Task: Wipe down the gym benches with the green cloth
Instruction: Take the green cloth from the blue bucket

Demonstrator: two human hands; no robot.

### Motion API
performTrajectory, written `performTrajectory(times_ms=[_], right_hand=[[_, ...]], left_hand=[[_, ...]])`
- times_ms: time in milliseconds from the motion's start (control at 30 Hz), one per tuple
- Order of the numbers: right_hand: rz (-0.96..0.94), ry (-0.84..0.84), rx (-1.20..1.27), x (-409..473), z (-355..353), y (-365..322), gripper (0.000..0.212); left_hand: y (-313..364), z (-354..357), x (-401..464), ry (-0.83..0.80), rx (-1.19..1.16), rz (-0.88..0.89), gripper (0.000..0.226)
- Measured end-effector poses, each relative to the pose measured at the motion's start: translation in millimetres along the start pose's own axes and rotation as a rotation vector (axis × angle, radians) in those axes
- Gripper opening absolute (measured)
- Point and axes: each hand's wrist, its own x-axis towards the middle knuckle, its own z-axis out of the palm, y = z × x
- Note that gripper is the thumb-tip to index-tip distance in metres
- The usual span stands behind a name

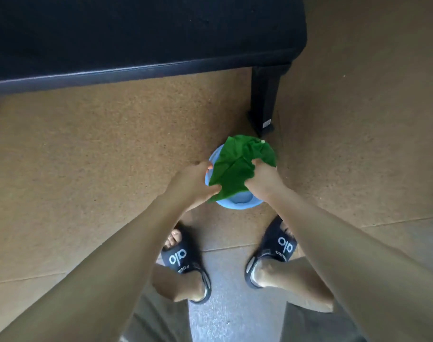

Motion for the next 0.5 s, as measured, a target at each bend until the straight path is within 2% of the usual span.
performTrajectory(times_ms=[100,167,233,333,400,500], right_hand=[[-0.026,0.006,-0.027,59,34,34,0.068],[-0.065,0.114,-0.1,89,50,49,0.071],[-0.112,0.191,-0.136,110,54,55,0.062],[-0.196,0.093,-0.185,131,38,52,0.033],[-0.232,0.024,-0.204,134,24,47,0.021],[-0.245,-0.018,-0.137,127,14,44,0.018]], left_hand=[[-16,47,63,-0.041,0.051,0.072,0.059],[-24,74,94,-0.022,0.121,0.164,0.055],[-30,95,119,0.064,0.25,0.245,0.056],[-27,104,142,0.193,0.428,0.332,0.043],[-23,100,144,0.167,0.389,0.345,0.029],[-18,90,136,0.11,0.272,0.342,0.026]])
